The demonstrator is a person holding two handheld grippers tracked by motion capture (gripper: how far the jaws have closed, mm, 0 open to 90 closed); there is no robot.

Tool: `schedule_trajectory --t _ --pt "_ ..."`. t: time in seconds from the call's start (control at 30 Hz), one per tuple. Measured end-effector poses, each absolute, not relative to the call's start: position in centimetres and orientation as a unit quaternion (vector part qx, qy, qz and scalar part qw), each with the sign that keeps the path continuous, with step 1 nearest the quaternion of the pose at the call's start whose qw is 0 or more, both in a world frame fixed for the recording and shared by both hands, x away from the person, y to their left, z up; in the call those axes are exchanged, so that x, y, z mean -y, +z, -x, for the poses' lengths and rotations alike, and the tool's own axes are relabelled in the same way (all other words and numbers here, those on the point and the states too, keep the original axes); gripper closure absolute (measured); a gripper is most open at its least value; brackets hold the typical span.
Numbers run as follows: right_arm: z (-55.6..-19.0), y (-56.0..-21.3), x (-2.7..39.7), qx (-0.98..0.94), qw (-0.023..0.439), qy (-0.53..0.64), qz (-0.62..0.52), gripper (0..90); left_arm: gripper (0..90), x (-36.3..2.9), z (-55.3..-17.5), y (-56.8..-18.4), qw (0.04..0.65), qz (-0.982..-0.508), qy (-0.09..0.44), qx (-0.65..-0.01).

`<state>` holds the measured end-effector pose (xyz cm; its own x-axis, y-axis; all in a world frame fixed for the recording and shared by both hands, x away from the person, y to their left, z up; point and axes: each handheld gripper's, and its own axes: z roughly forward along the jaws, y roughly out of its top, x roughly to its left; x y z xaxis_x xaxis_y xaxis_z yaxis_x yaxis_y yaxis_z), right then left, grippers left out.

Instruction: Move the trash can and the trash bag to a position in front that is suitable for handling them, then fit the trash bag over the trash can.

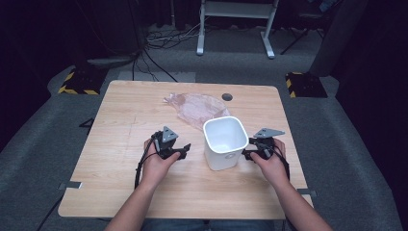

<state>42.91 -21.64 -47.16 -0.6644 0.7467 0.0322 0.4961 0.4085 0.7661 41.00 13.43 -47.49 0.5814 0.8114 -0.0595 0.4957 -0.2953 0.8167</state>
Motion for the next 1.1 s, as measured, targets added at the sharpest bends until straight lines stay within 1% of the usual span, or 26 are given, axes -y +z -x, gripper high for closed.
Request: schedule_trajectory --t 0.03,0.1,0.17,0.23,0.3,0.37,0.5,0.6,0.63,0.8,0.87,0.9,0.97,1.07,1.1 --pt "-42.9 -47.1 20.5 -0.830 0.158 0.390 -0.367 35.4 33.1 -13.1 -41.2 -47.8 0.426 -0.784 0.182 -0.413" --pt "-42.8 -47.1 20.0 -0.832 0.155 0.392 -0.361 35.4 33.8 -13.0 -41.3 -47.9 0.425 -0.786 0.177 -0.412" --pt "-42.5 -47.1 18.3 -0.839 0.147 0.391 -0.348 36.7 38.0 -12.9 -41.3 -48.1 0.415 -0.794 0.171 -0.409" --pt "-42.3 -47.1 17.8 -0.842 0.151 0.385 -0.346 36.7 38.0 -13.1 -41.1 -48.1 0.407 -0.797 0.173 -0.411" --pt "-41.6 -47.0 16.7 -0.849 0.149 0.380 -0.335 36.8 40.8 -13.6 -40.5 -47.7 0.388 -0.808 0.177 -0.407" --pt "-40.9 -47.0 16.2 -0.852 0.145 0.379 -0.332 36.9 42.9 -13.9 -39.7 -47.7 0.386 -0.808 0.181 -0.407" --pt "-40.2 -47.0 15.5 -0.856 0.144 0.378 -0.322 36.9 42.7 -14.6 -38.5 -47.5 0.367 -0.820 0.177 -0.402" --pt "-39.7 -47.1 15.0 -0.858 0.138 0.381 -0.317 36.9 43.4 -15.0 -37.3 -47.2 0.362 -0.822 0.188 -0.396" --pt "-39.5 -47.3 14.6 -0.860 0.135 0.380 -0.314 37.1 43.8 -15.2 -36.6 -47.0 0.352 -0.826 0.199 -0.392" --pt "-39.1 -47.4 13.6 -0.866 0.131 0.374 -0.303 37.6 45.5 -15.6 -35.5 -46.7 0.337 -0.833 0.208 -0.387" --pt "-39.1 -47.4 13.4 -0.868 0.128 0.374 -0.301 37.5 45.4 -16.1 -35.1 -46.6 0.340 -0.833 0.197 -0.389" --pt "-39.1 -47.4 13.3 -0.868 0.126 0.375 -0.302 36.8 43.6 -16.4 -35.1 -46.6 0.344 -0.832 0.195 -0.389" --pt "-39.2 -47.4 13.3 -0.870 0.125 0.373 -0.297 35.3 34.1 -16.7 -35.1 -46.6 0.350 -0.829 0.193 -0.390" --pt "-39.7 -47.0 13.6 -0.872 0.132 0.368 -0.294 34.1 32.7 -17.6 -35.2 -46.7 0.346 -0.824 0.207 -0.398" --pt "-40.5 -46.5 14.2 -0.872 0.144 0.365 -0.294 33.8 32.7 -17.9 -35.3 -46.7 0.340 -0.825 0.211 -0.398"
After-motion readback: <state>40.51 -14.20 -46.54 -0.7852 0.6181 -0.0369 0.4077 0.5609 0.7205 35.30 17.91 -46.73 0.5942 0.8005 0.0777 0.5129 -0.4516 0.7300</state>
